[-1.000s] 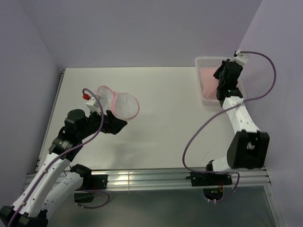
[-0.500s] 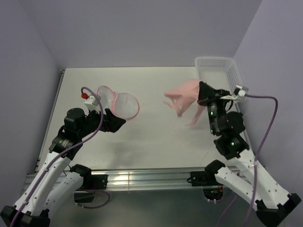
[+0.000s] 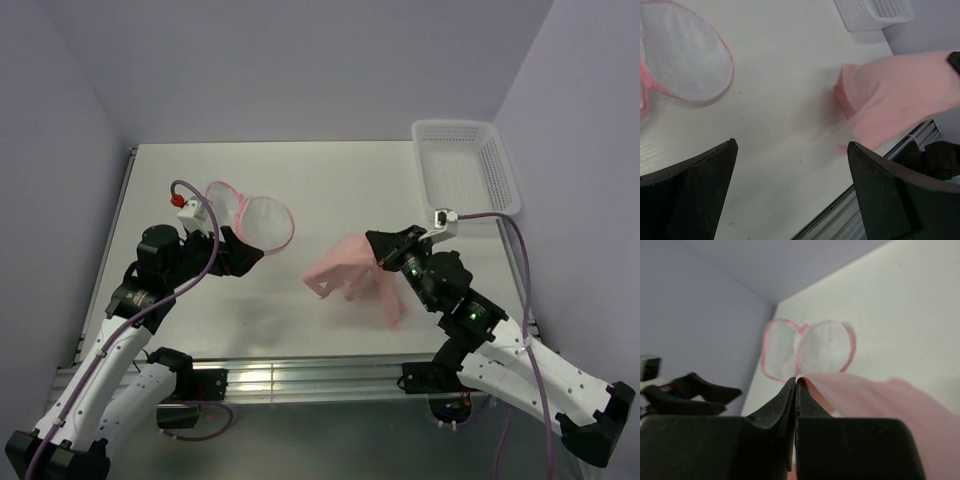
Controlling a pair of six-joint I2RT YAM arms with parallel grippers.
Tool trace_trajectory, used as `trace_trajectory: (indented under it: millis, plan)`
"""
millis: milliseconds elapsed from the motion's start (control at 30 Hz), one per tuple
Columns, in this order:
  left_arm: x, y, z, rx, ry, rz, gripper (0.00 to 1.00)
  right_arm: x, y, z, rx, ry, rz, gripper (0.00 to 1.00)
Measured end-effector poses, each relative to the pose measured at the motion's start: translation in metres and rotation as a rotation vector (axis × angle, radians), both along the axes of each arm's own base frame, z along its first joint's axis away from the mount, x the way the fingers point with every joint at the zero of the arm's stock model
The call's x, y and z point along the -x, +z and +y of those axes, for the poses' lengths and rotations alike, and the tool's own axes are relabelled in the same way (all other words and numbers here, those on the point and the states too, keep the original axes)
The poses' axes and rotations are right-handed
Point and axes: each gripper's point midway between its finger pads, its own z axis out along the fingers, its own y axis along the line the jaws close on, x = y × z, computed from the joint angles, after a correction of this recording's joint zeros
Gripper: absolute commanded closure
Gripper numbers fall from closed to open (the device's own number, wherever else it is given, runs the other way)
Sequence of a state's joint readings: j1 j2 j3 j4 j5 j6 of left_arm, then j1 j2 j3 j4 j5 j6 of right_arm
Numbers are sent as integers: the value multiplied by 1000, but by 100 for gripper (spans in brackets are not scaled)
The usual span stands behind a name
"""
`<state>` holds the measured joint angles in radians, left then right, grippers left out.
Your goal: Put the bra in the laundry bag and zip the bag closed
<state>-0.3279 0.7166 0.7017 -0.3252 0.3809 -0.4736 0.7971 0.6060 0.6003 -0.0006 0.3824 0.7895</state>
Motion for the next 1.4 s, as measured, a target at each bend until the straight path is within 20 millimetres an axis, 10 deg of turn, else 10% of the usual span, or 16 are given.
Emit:
trace_trajectory:
  millis: [367,500,600,833,1000,1167,1400]
  plan:
    - [-6,-12,0,-14,8,46,1,-96,-159,-30,225,-132,399,99]
    - [-9,-15,2,-19,17,59,1,-163,-164,-37,240,-156,455,19]
    - [-10,-16,3,-19,22,60,1,-206,-154,-37,276,-152,418,13]
    - [-10,-17,3,-20,21,65,1,-155,-137,-35,344,-115,334,21]
    - [-10,-17,2,-18,16,66,1,-109,-168,-35,368,-88,357,59]
    - [-10,-17,2,-17,18,66,1,-94,-219,-42,444,-78,469,52]
    - [-10,-17,3,-17,18,66,1,-107,-225,-47,497,-99,462,42]
